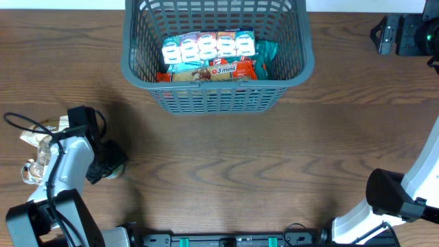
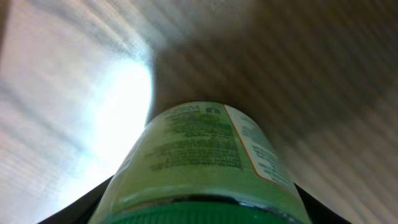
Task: Pack container
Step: 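Lift the green-capped jar with the left gripper toward the basket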
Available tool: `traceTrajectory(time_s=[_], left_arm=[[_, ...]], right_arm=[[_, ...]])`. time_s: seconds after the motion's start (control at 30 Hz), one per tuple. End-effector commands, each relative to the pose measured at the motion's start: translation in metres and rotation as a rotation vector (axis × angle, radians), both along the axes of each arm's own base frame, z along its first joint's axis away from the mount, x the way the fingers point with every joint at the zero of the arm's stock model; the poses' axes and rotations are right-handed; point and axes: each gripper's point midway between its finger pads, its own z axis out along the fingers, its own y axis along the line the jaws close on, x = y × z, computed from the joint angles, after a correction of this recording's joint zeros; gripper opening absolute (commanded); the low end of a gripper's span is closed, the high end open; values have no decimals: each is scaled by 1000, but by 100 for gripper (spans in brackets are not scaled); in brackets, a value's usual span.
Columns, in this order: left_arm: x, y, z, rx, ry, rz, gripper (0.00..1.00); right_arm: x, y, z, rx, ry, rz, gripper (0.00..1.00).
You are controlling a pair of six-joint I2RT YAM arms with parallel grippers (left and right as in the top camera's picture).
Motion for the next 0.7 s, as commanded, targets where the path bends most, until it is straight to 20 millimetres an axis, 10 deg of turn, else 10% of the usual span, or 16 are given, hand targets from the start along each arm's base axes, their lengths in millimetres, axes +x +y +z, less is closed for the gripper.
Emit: traceTrajectory(time_s=[0.0, 0.37, 0.53, 0.67], left_arm=[[35, 12, 44, 33, -105, 10, 6], [103, 15, 280, 138, -488, -61, 5], [144, -35, 357, 222, -724, -388, 5], [179, -93, 375, 295, -815, -746, 5]], right_arm=[[-2, -1, -1, -1, 5, 3, 99], [-2, -1, 0, -1, 4, 3, 99], [-2, -1, -1, 0, 5, 3, 99], [-2, 0, -1, 3, 4, 5, 99]])
